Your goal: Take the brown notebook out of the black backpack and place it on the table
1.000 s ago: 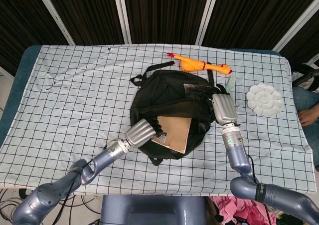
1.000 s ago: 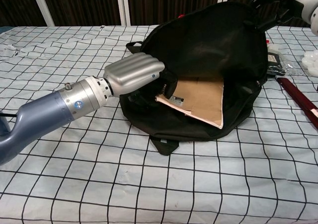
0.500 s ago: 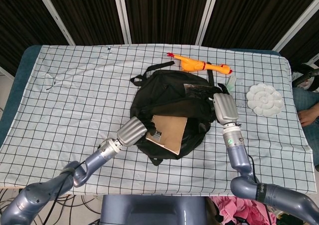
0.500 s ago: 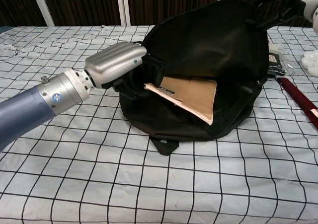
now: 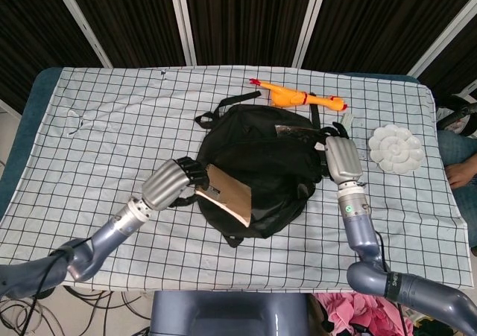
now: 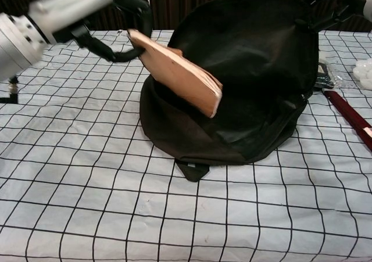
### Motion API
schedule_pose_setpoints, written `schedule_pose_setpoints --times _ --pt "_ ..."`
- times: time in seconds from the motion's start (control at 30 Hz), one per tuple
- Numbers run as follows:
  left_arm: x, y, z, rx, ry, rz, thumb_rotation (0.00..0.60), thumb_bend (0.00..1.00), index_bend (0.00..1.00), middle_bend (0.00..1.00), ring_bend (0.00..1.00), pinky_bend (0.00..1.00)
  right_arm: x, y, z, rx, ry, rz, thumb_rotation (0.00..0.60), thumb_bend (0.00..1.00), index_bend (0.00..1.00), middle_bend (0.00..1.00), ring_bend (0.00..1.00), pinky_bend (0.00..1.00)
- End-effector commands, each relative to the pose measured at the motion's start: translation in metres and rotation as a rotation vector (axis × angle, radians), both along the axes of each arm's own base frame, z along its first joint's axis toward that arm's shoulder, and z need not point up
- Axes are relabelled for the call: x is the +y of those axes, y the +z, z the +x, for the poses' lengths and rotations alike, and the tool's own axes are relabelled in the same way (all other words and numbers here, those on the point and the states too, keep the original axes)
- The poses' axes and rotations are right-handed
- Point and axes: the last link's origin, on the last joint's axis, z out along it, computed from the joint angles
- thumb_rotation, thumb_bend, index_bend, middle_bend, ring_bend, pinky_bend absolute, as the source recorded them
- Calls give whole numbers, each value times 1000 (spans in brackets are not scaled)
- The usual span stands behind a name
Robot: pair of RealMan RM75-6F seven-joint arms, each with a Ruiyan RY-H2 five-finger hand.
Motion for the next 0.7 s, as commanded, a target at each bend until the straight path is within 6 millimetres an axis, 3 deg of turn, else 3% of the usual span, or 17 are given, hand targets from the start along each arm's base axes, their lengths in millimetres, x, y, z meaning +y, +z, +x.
schedule_pose_setpoints --times 0.03,0.3,0.5,0.57,0.7 --pt "10 66 -9 29 98 110 600 417 667 633 410 462 1 0 -1 3 -1 3 600 536 628 472 222 83" --pt "37 104 -27 38 183 237 600 417 668 634 410 473 5 -2 -3 13 10 16 600 535 628 472 222 83" --pt "57 113 -36 42 230 285 600 417 667 633 410 474 6 -3 -4 19 16 16 600 536 628 472 222 83" --pt "78 115 -42 79 269 341 600 417 666 632 410 474 9 -4 -4 22 22 23 600 536 628 472 222 83" --pt "100 110 -49 120 289 393 600 417 665 632 410 474 18 -7 -4 44 49 39 600 536 628 472 223 83"
